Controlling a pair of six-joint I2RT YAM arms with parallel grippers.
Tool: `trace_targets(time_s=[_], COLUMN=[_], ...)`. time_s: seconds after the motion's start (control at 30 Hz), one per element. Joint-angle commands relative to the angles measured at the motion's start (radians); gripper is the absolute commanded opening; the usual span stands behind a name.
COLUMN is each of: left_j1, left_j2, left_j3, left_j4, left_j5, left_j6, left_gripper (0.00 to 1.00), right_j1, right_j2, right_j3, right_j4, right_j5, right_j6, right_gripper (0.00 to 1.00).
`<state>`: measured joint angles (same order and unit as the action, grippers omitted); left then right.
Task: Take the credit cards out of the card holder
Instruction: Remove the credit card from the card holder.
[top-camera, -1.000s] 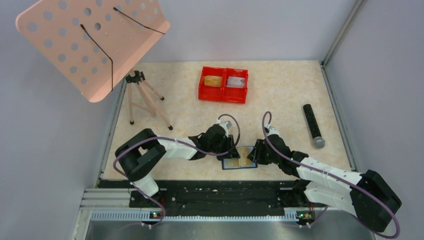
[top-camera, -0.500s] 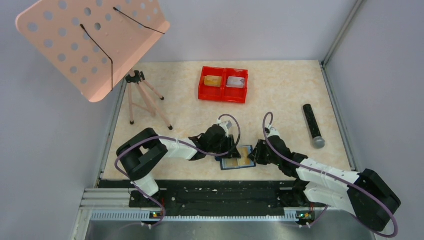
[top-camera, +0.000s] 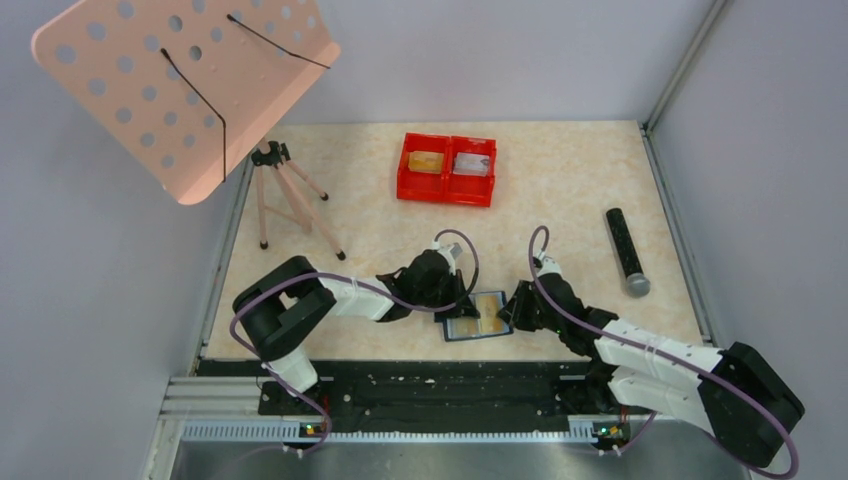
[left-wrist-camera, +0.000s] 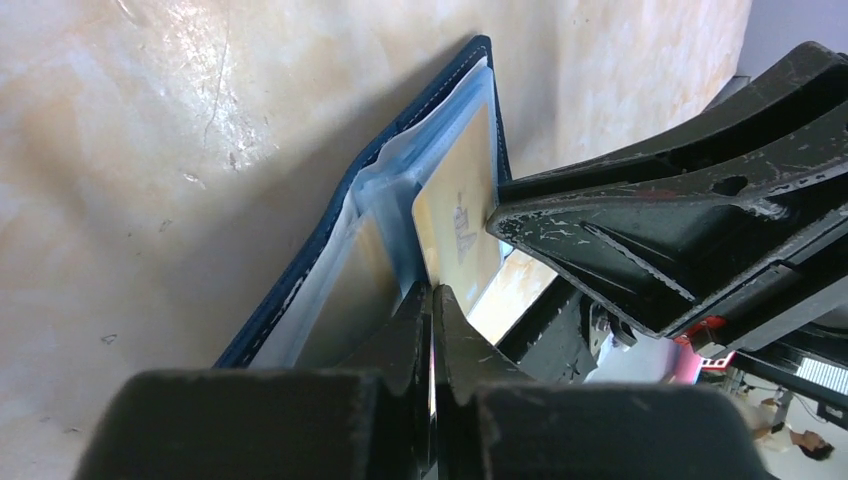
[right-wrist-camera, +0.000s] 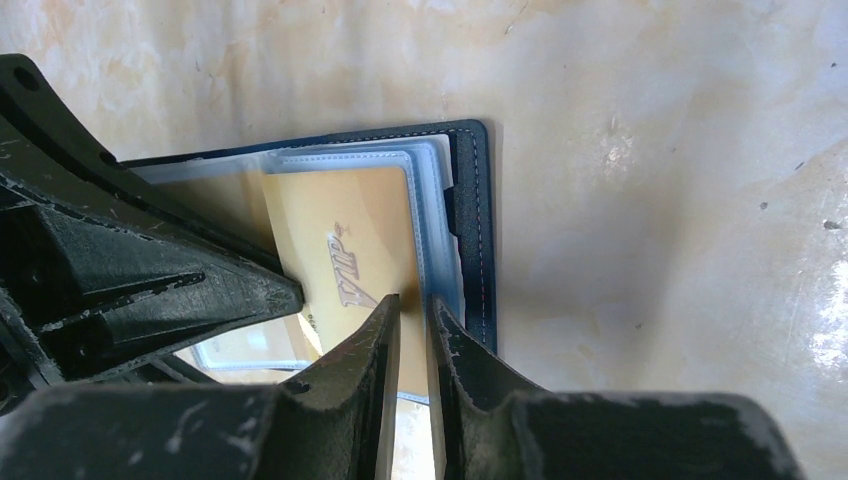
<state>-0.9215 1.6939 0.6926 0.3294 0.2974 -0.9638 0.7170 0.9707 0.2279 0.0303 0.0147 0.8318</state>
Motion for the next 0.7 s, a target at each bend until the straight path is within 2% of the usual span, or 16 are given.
trace_targets(time_s=[0.0,0.67], left_j1=[0.003,0.116], left_j2=[-0.005,-0.121], left_j3=[-0.001,-0.074], left_j4=[0.079,-0.014], left_j5=[0.060,0.109], left_j6=[-0.027,0.042], left_gripper=[0.00,0.00], right_j1=[-0.005,-0.026], right_j2=[-0.012,-0.069], right_j3=[-0.014,-0.008], right_j4=[-0.023,-0.085], right_j5=[-0.010,0.000], right_j6=[0.008,0.010], right_gripper=[0.15,0.15])
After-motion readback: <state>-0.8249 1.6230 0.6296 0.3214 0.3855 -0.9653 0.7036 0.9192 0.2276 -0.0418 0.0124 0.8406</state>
